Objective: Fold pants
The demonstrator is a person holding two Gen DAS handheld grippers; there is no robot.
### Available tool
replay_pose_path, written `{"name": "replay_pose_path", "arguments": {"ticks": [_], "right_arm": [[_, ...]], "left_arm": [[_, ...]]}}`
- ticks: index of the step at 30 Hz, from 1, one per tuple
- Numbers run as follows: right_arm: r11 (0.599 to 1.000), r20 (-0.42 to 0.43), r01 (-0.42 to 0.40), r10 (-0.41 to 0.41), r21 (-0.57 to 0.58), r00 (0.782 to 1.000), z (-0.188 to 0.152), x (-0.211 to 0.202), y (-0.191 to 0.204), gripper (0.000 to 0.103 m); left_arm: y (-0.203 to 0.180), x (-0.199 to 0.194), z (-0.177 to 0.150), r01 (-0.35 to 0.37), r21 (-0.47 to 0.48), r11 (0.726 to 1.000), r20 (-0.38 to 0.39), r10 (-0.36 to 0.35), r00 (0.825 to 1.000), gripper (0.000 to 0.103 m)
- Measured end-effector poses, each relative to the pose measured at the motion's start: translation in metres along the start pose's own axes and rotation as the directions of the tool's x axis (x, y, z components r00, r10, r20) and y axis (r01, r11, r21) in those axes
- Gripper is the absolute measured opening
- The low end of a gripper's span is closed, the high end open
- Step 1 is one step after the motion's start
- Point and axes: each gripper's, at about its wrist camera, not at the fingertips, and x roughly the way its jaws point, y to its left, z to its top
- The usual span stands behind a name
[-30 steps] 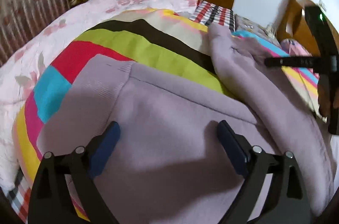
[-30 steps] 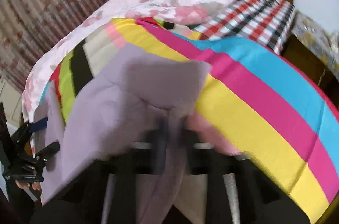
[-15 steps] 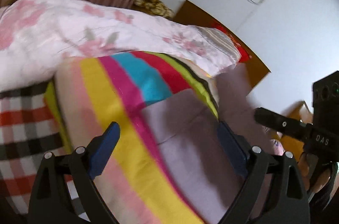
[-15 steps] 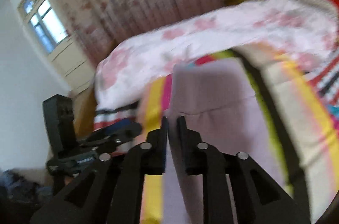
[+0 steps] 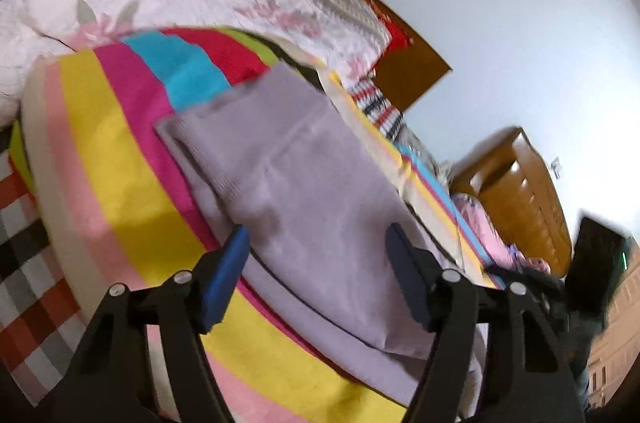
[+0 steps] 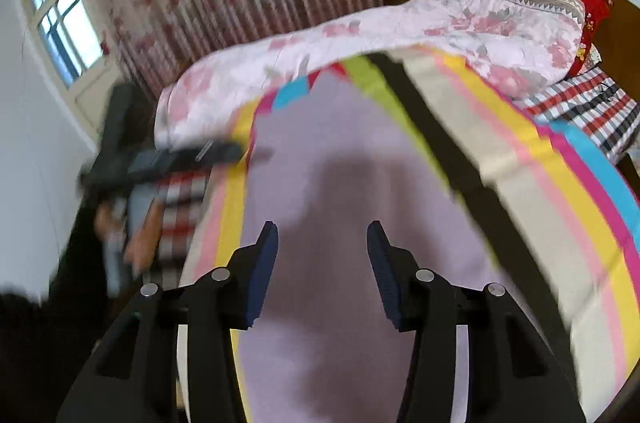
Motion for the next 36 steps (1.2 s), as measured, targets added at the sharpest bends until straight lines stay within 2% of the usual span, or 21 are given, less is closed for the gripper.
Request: {"name": "replay_pose_path", "arguments": {"ticks": [4,6,10,13,16,17,19,23,25,26,28,30,31,33,36], "right_arm": [[0.998,-0.025,0.022,-0.023,-0.054,0.999,-0.039,-0.009,0.028,0.046],[0.986,-0.017,0.064,-0.068,-0.153,0.998,-0.048,-0.009,0.048,0.046],[0.917,0.018,0.183,-0.189,-0.355,0.982,-0.048,0.005,0.081,0.046],[0.81,0.037,0.308,-0.335,-0.5,0.942,-0.054,0.027,0.096,0.046],[0.674,0.082,0.415,-0.467,-0.611,0.88,-0.068,0.049,0.104,0.046],[0.609,0.123,0.456,-0.507,-0.649,0.853,-0.073,0.054,0.108,0.046],[0.527,0.168,0.486,-0.538,-0.697,0.826,-0.079,0.063,0.114,0.046],[0.337,0.235,0.492,-0.58,-0.803,0.78,-0.087,0.088,0.126,0.046],[0.289,0.254,0.499,-0.596,-0.817,0.761,-0.085,0.098,0.127,0.045],[0.283,0.256,0.5,-0.599,-0.818,0.758,-0.081,0.102,0.125,0.044],[0.28,0.267,0.505,-0.592,-0.816,0.76,-0.076,0.104,0.123,0.03],[0.296,0.279,0.51,-0.571,-0.807,0.772,-0.07,0.102,0.123,0.004],[0.311,0.279,0.52,-0.574,-0.795,0.77,-0.066,0.099,0.124,0.004],[0.366,0.281,0.541,-0.565,-0.757,0.776,-0.058,0.091,0.122,0.004],[0.481,0.281,0.555,-0.527,-0.679,0.802,-0.045,0.073,0.117,0.004]], "left_arm": [[0.004,0.008,-0.013,-0.015,-0.015,1.0,-0.009,0.015,1.0,0.069],[0.009,0.005,-0.018,-0.018,-0.039,0.999,0.0,0.018,1.0,0.068],[0.015,-0.001,-0.022,-0.018,-0.058,0.998,-0.001,0.018,1.0,0.059],[0.016,-0.003,-0.022,-0.005,-0.062,0.998,-0.014,0.004,1.0,0.055],[0.013,-0.004,-0.024,0.04,-0.079,0.996,-0.026,-0.042,0.999,0.055],[0.013,-0.004,-0.024,0.056,-0.089,0.994,-0.029,-0.058,0.998,0.055],[0.014,-0.004,-0.026,0.097,-0.123,0.988,-0.035,-0.102,0.994,0.057],[0.02,-0.006,-0.036,0.175,-0.201,0.964,-0.047,-0.188,0.981,0.061],[0.028,-0.008,-0.039,0.214,-0.241,0.947,-0.05,-0.233,0.971,0.062],[0.031,-0.01,-0.04,0.228,-0.257,0.939,-0.052,-0.249,0.967,0.062],[0.034,-0.012,-0.041,0.26,-0.28,0.924,-0.063,-0.287,0.956,0.063],[0.032,-0.015,-0.041,0.291,-0.274,0.917,-0.069,-0.32,0.945,0.067],[0.03,-0.015,-0.041,0.3,-0.27,0.915,-0.074,-0.331,0.941,0.068],[0.025,-0.012,-0.039,0.326,-0.266,0.907,-0.083,-0.359,0.93,0.071],[0.019,-0.001,-0.035,0.358,-0.273,0.893,-0.095,-0.395,0.914,0.072]]}}
